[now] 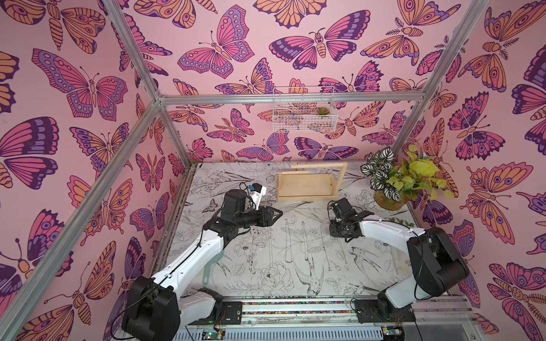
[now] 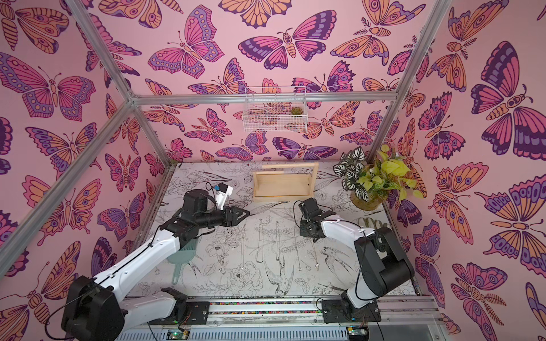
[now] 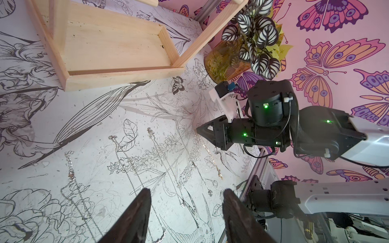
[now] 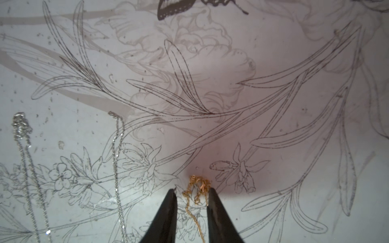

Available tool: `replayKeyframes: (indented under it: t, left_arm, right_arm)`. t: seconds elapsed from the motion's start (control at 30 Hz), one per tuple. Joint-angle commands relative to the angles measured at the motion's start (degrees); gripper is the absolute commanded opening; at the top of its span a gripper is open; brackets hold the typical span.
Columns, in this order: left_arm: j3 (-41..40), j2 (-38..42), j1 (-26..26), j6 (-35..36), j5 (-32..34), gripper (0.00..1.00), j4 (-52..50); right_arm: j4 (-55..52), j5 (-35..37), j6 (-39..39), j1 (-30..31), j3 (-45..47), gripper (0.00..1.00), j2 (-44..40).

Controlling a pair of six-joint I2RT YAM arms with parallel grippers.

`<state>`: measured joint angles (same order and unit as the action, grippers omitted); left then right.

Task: Take the necklace off the jewelry display stand
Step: Place the necklace at the center of the board, then reset both arms

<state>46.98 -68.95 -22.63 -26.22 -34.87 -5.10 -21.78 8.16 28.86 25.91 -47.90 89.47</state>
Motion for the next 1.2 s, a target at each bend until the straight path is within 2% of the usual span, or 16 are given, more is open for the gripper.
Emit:
replayKeyframes:
  t: [0.0,0.03,0.13,0.17,0.23,0.3,0.43,0.5,0.6,0.63,0.7,0.77,0.87,0.97,1.07,1.17]
  left_arm:
    - [-1.0,1.8,0.0,0.1,0.8,0.58,-0.3]
    - [-0.9,1.9,0.3,-0.3,0.8,0.58,-0.3]
    - [-0.4,2.2,0.8,-0.7,1.2,0.61,-0.3]
    - [-0.5,2.5,1.1,-1.0,1.9,0.65,-0.3]
    - [-0.8,3.5,2.3,-1.6,4.4,1.0,-0.2]
    - [-1.0,4.7,4.7,-1.8,7.5,0.99,-0.3]
    - [-2.0,5.9,11.3,-4.1,10.9,0.99,3.4]
    - [-2.3,6.3,13.5,-4.1,14.0,0.99,4.5]
    - [-4.6,8.1,15.1,-2.7,24.8,0.99,6.0]
    - [-5.7,9.1,15.2,-1.1,31.0,0.99,6.4]
    - [-8.3,11.3,15.2,1.6,45.6,0.99,6.4]
    - [-13.1,13.8,15.3,7.1,52.5,0.99,11.1]
    - [-20.6,17.6,15.3,22.0,48.4,0.99,21.1]
    - [-29.3,19.2,15.3,29.4,46.6,0.99,31.8]
    - [-38.7,14.8,15.3,30.8,48.1,0.99,52.7]
    - [-38.4,6.1,15.3,31.1,48.9,0.99,56.8]
  right_arm:
    - [-0.6,1.0,-1.0,-0.3,-0.8,0.51,-0.9]
    - [-0.8,1.0,-1.1,-0.3,-0.7,0.56,-1.3]
    - [-1.5,1.7,-1.5,-0.3,-0.4,0.57,-3.3]
    - [-1.9,2.1,-1.6,-0.3,-0.5,0.57,-4.4]
    - [-2.7,3.2,-2.0,-0.3,-1.1,0.57,-7.3]
    - [-3.8,5.5,-3.5,-0.5,-2.9,0.59,-11.2]
    - [-2.0,14.1,-7.1,-3.0,-5.2,1.0,-17.7]
    - [0.4,14.9,-7.0,-7.3,-4.6,0.99,-20.1]
    - [7.5,21.0,-7.8,-12.8,0.1,1.0,-24.0]
    - [12.9,24.8,-10.6,-13.4,3.4,0.99,-25.7]
    - [25.9,25.9,-21.0,-14.3,11.1,1.0,-27.8]
    - [35.9,26.9,-26.0,-14.6,17.7,1.0,-28.6]
    - [41.2,25.7,-26.3,-14.7,22.0,1.0,-28.5]
    - [50.6,25.7,-26.1,-14.7,26.6,1.0,-26.1]
    - [61.6,26.2,-27.2,-15.1,29.8,1.0,-21.7]
    - [69.0,26.3,-26.5,-15.5,30.4,1.0,-16.1]
